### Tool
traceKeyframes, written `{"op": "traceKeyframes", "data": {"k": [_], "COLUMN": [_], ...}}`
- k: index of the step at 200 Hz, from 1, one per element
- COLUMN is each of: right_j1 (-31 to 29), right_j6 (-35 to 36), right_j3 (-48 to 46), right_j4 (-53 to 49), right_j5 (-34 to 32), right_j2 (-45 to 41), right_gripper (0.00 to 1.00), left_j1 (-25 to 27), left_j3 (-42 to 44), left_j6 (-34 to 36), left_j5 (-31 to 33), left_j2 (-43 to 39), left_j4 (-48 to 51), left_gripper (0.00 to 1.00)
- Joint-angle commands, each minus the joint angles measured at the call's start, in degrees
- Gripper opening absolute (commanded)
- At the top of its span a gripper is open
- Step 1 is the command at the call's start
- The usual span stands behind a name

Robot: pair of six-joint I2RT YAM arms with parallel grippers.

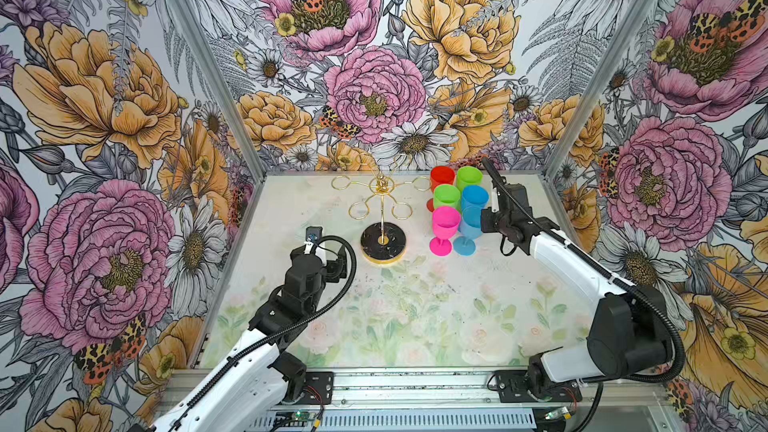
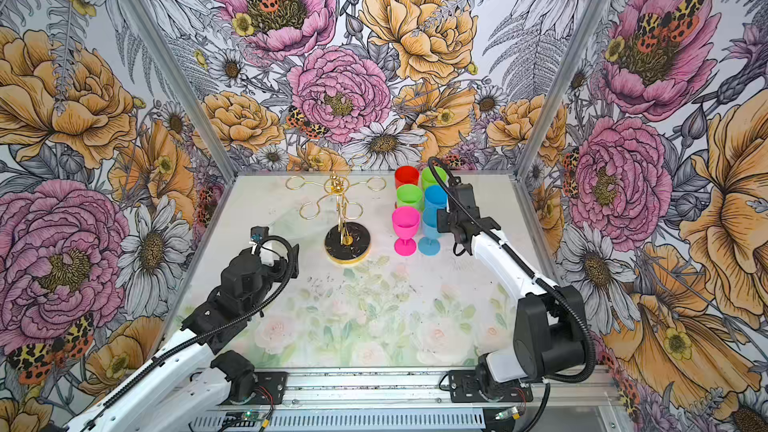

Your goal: Take the wine glass off the wine glass rack

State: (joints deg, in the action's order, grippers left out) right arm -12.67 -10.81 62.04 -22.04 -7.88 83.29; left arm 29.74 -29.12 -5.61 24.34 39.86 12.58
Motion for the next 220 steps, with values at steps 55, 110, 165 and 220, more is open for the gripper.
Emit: {"op": "traceKeyframes", "data": {"k": [55, 110, 165, 220], "right_j1": [0.45, 1.06, 5.34, 13.98], "right_j6": [0.0, 0.06, 0.5, 0.34], "right_j3": [2.01, 2.9, 2.28, -7.94], "right_j4": [-0.31, -0.36, 0.09, 11.27], "right_j5": [0.58, -0.38, -2.5, -4.19], "right_j2": [-3.65, -7.53, -9.53, -11.09], "right_gripper": [0.29, 0.43, 0.65, 0.77], "left_j1": [-0.78, -4.91, -11.78, -18.1], "left_j3": [0.14, -0.15, -0.55, 4.44], "left_j6": [1.21, 1.73, 2.26, 5.06], "left_j5": [-1.08, -3.48, -6.03, -8.44], "left_j2": [-0.06, 1.99, 6.52, 12.81], "left_j4": [-1.5, -4.56, -9.99, -25.6], "left_gripper": [0.9, 0.9, 0.9, 0.91]}}
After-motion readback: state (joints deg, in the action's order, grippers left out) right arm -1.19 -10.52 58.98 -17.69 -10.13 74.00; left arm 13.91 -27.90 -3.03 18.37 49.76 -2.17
